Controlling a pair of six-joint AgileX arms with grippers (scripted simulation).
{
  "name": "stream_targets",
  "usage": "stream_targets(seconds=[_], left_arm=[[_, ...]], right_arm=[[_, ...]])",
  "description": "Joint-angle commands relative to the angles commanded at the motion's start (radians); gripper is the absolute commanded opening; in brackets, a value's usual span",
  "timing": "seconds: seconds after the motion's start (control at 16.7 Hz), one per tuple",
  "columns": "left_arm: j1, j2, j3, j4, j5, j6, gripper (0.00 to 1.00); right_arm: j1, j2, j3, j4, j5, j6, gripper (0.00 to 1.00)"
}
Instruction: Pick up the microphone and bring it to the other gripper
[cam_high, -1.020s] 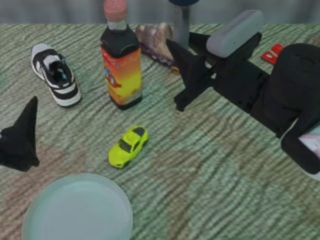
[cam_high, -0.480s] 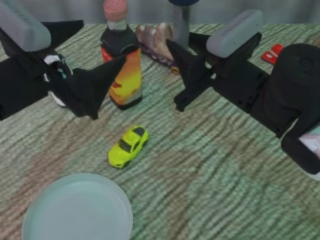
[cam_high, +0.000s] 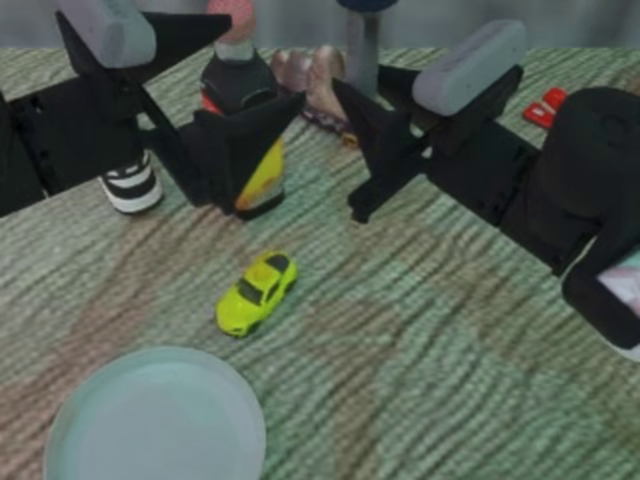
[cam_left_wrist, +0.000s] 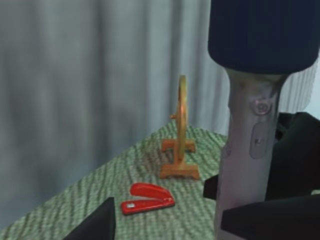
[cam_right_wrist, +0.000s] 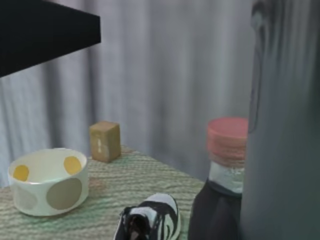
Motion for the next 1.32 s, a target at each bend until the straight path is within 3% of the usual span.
stream_targets(seconds=[0.3,0.78,1.08,1.32], left_arm=[[-0.021,0.037,0.032,0.010,-0.022,-0.001,1.00],[-0.186,0.337,0.262,0.080,-0.180,-0.006,1.00],[-0.193,0.347,0.271,0.083,-0.188,-0.007,1.00],[-0.193,0.347,0.271,0.083,-0.188,-0.007,0.70]], right_arm=[[0.000,0.000,0.000,0.000,0.000,0.000,0.00],[0.000,0.000,0.000,0.000,0.000,0.000,0.00],[0.000,0.000,0.000,0.000,0.000,0.000,0.00],[0.000,0.000,0.000,0.000,0.000,0.000,0.00]])
